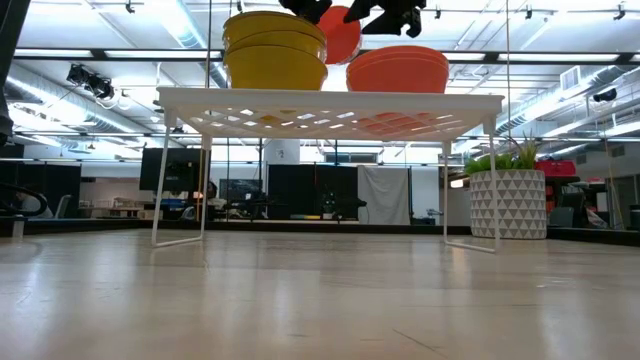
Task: Pick & Place Mini bowls
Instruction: Stack the orange bowl on the orange bowl on the shelf
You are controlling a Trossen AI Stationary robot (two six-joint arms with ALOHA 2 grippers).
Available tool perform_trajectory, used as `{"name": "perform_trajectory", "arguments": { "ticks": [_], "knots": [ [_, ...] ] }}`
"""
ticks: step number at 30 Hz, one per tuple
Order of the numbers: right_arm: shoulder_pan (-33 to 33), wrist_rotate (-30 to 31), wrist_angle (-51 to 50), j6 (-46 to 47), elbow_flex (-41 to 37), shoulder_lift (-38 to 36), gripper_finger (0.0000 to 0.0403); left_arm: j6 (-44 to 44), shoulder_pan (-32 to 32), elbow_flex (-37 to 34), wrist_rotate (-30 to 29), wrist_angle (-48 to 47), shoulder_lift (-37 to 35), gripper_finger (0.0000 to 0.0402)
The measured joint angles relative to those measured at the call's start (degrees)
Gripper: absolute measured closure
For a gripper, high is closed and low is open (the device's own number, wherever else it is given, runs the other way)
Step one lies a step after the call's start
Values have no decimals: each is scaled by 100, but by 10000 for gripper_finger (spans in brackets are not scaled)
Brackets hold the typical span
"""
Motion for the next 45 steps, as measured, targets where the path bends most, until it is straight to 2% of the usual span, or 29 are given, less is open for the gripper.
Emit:
{"name": "perform_trajectory", "arguments": {
  "ticks": [6,11,15,31,45],
  "knots": [
    [0,317,0,-2,0,-1,145,-13,-116,0,-35,-3,0,401],
    [0,389,-2,-24,0,-1,161,-12,-111,0,-103,-3,0,401],
    [4,522,-7,-26,0,-1,183,105,-111,0,-367,0,0,401],
    [4,639,-6,-3,0,-3,258,-58,-142,0,-371,167,0,401],
    [4,747,-2,127,-2,-3,361,-68,-170,0,-478,179,0,401]
  ]
}}
